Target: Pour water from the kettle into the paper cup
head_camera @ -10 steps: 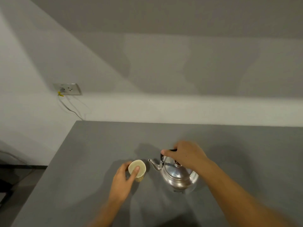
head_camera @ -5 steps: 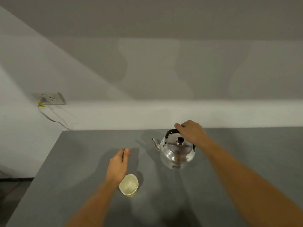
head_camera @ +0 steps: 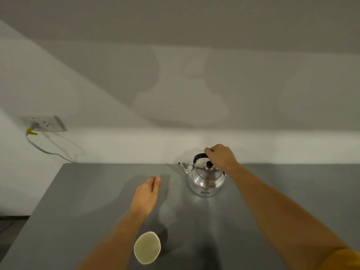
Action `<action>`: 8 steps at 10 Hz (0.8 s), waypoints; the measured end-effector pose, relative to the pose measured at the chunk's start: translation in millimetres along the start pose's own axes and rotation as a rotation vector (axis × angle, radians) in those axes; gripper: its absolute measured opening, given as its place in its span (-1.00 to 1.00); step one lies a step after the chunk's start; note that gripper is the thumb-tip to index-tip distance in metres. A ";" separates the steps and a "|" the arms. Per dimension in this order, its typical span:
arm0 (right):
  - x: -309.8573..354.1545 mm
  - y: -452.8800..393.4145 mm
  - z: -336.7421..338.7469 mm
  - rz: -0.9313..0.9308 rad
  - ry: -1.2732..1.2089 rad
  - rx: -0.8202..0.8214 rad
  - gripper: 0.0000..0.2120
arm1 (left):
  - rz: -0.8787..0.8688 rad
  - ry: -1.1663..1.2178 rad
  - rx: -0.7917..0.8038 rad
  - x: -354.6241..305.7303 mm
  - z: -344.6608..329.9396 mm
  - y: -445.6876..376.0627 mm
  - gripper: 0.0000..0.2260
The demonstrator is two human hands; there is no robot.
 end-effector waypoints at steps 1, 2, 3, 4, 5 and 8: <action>1.9 -9.8 -4.3 0.010 -0.006 0.014 -0.57 | -0.009 -0.026 0.002 -2.5 -1.0 -5.4 -0.63; 2.4 -17.8 -7.1 0.026 0.006 0.025 -0.54 | -0.013 -0.023 0.000 -5.2 -1.5 -7.1 -0.63; 2.7 -25.3 -9.0 0.066 0.019 0.008 -0.48 | -0.016 -0.014 -0.002 -6.7 -2.2 -8.6 -0.63; 4.9 -30.3 -8.3 0.086 0.033 -0.004 -0.43 | -0.010 -0.002 -0.006 -9.8 -1.0 -8.5 -0.63; 4.1 -31.8 -6.5 0.118 0.049 -0.028 -0.43 | -0.018 -0.005 -0.014 -12.8 1.7 -4.3 -0.64; 8.1 19.6 21.6 0.361 0.084 -0.248 -0.57 | -0.068 -0.047 -0.058 -46.7 26.0 36.9 -0.66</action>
Point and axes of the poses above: each hand's wrist, its own y-axis away from the middle knuckle, its own z-axis out of the back of the hand, x = y × z, the point moved 1 cm from there along -y, towards the middle knuckle, and after that the axes turned 8 degrees about -z, right-handed, at the moved point
